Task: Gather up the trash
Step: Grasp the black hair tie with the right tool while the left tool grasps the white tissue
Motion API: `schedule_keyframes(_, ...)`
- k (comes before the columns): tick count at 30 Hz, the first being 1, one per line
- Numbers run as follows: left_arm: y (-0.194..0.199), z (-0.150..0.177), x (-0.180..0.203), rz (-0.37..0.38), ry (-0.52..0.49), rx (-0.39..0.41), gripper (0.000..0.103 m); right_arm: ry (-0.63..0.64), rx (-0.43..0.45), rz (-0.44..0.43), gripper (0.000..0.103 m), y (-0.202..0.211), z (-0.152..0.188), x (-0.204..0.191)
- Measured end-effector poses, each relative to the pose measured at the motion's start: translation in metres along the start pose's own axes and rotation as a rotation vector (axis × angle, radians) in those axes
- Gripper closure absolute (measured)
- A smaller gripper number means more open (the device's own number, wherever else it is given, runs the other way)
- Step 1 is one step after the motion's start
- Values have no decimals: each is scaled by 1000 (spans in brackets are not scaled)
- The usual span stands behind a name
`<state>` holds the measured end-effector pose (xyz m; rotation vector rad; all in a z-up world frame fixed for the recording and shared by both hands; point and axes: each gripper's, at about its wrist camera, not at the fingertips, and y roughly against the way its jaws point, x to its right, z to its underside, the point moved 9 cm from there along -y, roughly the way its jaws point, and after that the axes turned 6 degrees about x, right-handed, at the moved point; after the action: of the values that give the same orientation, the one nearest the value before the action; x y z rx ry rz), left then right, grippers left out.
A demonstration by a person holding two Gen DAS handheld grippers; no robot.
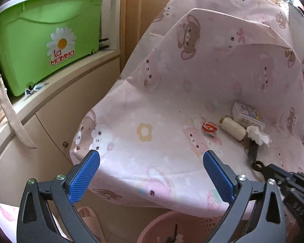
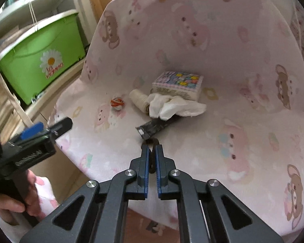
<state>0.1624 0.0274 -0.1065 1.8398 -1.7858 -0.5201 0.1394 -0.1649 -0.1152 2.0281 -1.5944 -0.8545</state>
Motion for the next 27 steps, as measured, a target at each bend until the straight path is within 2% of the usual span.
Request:
schedule_keyframes(3, -3, 1, 1, 7, 12, -7, 3, -25, 23, 0, 96, 15, -5, 6)
schedule_keyframes(6, -5, -1, 10, 29, -6, -4, 8, -32, 31, 8, 96, 27, -7, 15)
schedule_keyframes(11, -7, 5, 24, 19, -80, -4, 13, -123, 60, -88, 96, 48, -16, 21)
schedule_keyframes(13, -5, 6, 28, 40, -67, -4, 13, -75, 77, -20, 96, 52, -19, 26)
schedule_keyframes(15, -2, 4, 31, 54, -60, 10, 13, 31, 29, 86, 96, 46, -13, 29)
schedule_keyframes(16, 0, 3, 33, 58, -63, 21, 13, 47, -1, 96, 96, 41, -8, 29)
schedule_keyframes(22, 5, 2, 58, 126, -99, 26, 15, -90, -111, 20, 96, 25, 15, 40)
schedule_keyframes(24, 3, 2, 72, 156, -124, 17, 19, -106, -126, 19, 96, 25, 20, 43)
schedule_keyframes(27, 0, 6, 98, 228, -159, -15, 32, -137, -137, 14, 96, 28, 28, 47)
